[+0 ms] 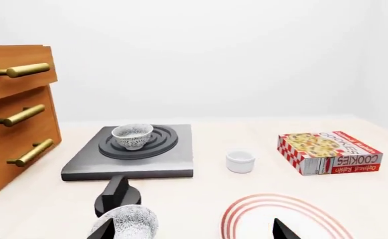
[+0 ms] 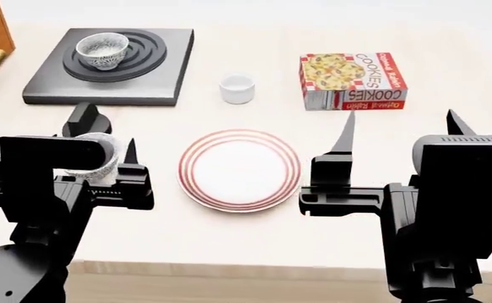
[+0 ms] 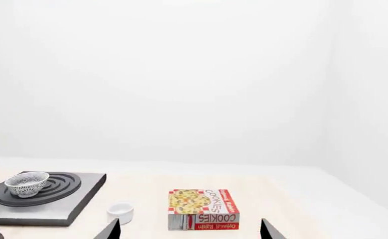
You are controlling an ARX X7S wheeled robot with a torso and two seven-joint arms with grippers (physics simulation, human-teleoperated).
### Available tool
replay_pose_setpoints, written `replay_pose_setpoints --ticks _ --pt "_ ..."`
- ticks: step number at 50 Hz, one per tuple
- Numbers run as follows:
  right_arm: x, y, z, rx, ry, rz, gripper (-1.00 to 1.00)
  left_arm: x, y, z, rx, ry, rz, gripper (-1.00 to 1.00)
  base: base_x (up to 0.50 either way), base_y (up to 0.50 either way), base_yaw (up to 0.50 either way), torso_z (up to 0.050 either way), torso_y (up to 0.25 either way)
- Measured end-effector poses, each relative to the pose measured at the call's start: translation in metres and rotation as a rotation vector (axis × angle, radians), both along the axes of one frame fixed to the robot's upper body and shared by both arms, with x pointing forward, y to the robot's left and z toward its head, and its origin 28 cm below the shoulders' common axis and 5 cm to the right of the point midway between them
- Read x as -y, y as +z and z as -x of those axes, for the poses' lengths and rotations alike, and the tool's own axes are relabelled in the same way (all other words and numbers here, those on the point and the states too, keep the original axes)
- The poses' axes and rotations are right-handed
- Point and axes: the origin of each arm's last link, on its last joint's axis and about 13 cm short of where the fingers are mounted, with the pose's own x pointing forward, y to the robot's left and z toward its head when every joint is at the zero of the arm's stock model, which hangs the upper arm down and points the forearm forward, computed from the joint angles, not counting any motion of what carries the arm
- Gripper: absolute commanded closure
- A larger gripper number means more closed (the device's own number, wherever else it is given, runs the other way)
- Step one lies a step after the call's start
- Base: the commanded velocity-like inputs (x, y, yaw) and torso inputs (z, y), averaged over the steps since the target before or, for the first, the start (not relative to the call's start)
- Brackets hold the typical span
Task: Pick the akita bowl on the stove and place it on the plate.
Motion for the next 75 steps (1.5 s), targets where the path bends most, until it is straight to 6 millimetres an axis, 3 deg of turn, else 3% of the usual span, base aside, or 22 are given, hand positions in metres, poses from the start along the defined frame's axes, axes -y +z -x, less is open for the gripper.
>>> replay_pose_setpoints --ticks 53,75 --pt "-0.0007 0.0018 0.0014 0.017 0.015 0.004 -1.0 0.001 -0.0036 0.0021 -0.005 -0.012 -0.004 -1.0 0.04 -0.03 0.0 0.0 0.0" --pt "-0.0006 0.0022 0.0013 0.021 0.018 0.001 -1.0 0.0013 -0.0027 0.0025 -0.005 -0.014 -0.005 -1.0 0.21 0.0 0.0 0.0 0.0"
